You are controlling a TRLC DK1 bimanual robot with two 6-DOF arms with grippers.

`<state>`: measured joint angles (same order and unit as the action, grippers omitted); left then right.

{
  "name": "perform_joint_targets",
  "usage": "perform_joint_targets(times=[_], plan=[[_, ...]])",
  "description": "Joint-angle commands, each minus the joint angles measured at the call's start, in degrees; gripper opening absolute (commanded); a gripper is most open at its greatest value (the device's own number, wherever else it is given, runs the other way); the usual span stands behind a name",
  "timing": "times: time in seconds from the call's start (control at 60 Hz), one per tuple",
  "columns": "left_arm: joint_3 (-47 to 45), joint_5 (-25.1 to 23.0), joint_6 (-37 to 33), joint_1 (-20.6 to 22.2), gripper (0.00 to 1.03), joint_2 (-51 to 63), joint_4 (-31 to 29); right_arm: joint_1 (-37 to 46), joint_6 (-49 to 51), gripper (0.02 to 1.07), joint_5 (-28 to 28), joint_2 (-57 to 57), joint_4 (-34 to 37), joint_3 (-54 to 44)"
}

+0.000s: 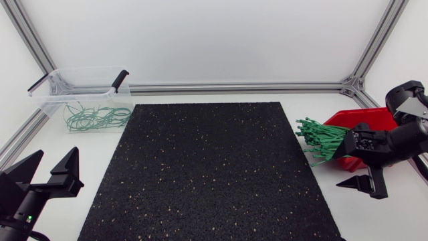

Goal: Take a green cable tie from the red box, thread the tail through the head to close it, then place it in the transparent bin on the left.

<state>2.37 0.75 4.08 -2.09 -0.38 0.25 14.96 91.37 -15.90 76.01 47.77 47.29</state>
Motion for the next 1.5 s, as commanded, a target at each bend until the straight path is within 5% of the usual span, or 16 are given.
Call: perform_joint_targets(times=[0.0, 0.467, 1.1, 1.4, 1.483], plan=[[-2.2, 0.12, -0.3, 0.42, 1.0, -0.06, -1.48, -1.87, 3.02, 0.97, 1.57, -1.83, -2.33, -3.69], [-2.2, 0.12, -0.3, 0.42, 1.0, -0.06, -1.57, -10.13, 1.53, 0.97, 12.21, -2.18, -17.01, -11.25], [-2.2, 0.12, -0.3, 0.42, 1.0, -0.14, -1.57, -12.59, 1.79, 0.92, 18.1, -2.27, -31.07, -16.7], [-2.11, 0.12, -0.3, 0.42, 1.0, -0.06, -1.66, -12.85, 2.41, 0.86, 20.12, -1.12, -37.49, -18.72], [-2.11, 0.12, -0.3, 0.42, 1.0, -0.06, -1.66, -12.85, 2.93, 0.75, 20.56, -0.42, -38.98, -19.07]])
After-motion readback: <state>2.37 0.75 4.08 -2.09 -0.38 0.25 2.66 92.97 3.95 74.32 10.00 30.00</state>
